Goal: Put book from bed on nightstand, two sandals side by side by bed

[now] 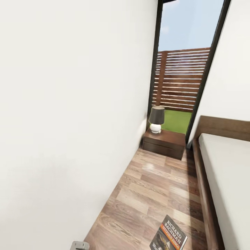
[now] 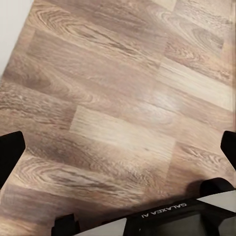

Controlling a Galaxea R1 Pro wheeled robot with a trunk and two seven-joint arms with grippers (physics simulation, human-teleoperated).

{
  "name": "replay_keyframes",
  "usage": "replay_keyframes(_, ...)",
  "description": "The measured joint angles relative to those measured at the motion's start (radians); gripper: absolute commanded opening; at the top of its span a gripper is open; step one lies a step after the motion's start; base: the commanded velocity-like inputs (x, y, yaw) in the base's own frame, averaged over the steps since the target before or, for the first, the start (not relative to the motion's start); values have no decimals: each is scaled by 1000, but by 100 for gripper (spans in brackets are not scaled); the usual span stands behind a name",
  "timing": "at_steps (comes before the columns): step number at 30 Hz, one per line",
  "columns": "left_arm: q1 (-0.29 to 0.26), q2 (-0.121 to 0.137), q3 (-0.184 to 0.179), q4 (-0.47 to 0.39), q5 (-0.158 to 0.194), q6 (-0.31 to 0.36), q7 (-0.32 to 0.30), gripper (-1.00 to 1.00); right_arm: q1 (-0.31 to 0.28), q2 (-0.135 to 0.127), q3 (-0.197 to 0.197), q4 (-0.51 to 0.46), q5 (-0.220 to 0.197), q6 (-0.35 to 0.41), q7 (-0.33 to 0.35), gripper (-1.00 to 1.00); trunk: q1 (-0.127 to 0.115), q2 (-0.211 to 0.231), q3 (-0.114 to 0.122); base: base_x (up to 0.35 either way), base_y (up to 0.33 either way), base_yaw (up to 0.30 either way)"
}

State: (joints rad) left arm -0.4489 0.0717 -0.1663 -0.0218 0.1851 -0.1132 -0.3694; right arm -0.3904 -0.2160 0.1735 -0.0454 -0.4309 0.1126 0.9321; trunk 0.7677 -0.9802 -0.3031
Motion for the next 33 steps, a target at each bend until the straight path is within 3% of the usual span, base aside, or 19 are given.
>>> replay_keyframes(9, 0, 0, 0, 1, 0, 0, 0, 100, 0, 0, 0, 0, 0, 0, 0, -100, 0, 0, 0, 281, 0, -256)
replay_keyframes(21, 0, 0, 0, 1, 0, 0, 0, 100, 0, 0, 0, 0, 0, 0, 0, -100, 0, 0, 0, 26, 2, -256)
replay_keyframes(33, 0, 1, 0, 0, 0, 0, 0, 100, 0, 0, 0, 0, 0, 0, 0, -100, 0, 0, 0, 206, 161, -256)
